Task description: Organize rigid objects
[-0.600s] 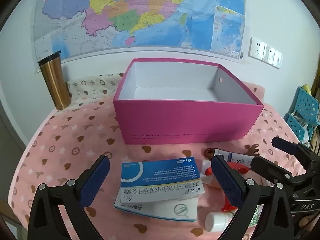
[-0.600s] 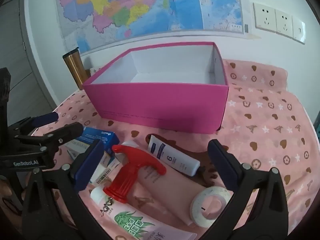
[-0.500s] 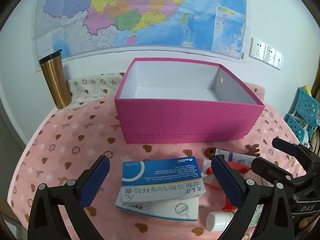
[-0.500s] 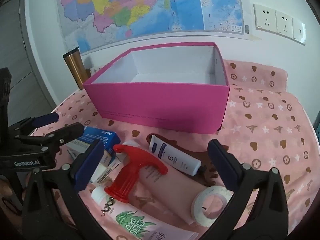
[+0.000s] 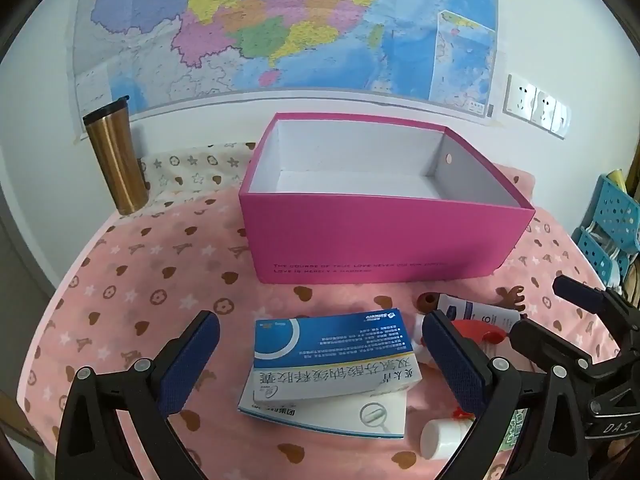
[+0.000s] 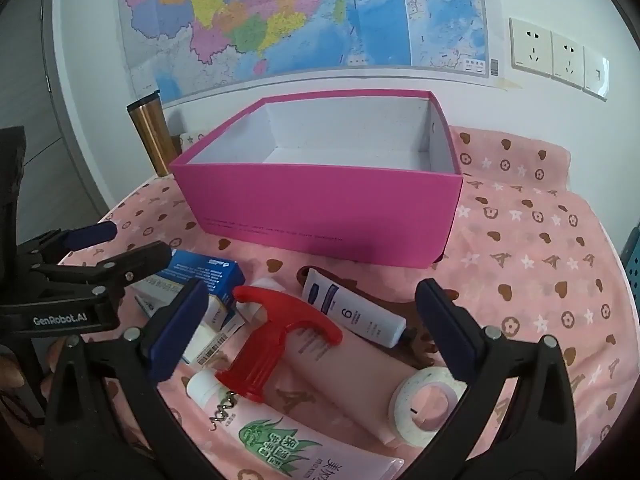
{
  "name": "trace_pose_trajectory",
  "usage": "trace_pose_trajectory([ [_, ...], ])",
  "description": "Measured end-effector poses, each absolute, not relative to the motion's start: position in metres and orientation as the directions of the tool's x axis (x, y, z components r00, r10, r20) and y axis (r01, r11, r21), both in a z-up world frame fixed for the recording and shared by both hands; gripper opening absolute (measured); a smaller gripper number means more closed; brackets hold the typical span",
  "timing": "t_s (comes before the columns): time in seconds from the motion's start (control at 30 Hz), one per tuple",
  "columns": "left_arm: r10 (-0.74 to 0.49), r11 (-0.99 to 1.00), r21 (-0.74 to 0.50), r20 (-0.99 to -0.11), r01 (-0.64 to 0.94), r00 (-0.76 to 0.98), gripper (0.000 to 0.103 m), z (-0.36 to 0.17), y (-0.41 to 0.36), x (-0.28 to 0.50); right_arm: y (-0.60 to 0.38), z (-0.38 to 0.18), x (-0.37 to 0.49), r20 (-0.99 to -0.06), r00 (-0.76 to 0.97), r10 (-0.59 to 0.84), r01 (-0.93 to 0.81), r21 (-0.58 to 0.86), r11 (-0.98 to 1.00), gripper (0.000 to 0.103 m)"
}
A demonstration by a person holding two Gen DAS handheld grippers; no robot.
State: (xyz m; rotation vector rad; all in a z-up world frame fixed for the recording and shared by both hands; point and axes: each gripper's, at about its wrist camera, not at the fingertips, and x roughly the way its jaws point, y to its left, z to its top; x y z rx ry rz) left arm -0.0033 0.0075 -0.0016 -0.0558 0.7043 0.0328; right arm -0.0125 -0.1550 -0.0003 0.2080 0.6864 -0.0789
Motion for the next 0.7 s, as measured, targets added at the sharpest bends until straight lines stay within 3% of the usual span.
trace_pose_trajectory([
  [0.7, 0.013, 0.999, -0.029, -0.646, -0.041, 0.763, 0.103, -0.0015, 0.0056, -0.0028, -0.1581, -0.0028, -0.0132, -0.632, 0.775, 0.019, 0.143, 0.203, 0.969, 0.103],
])
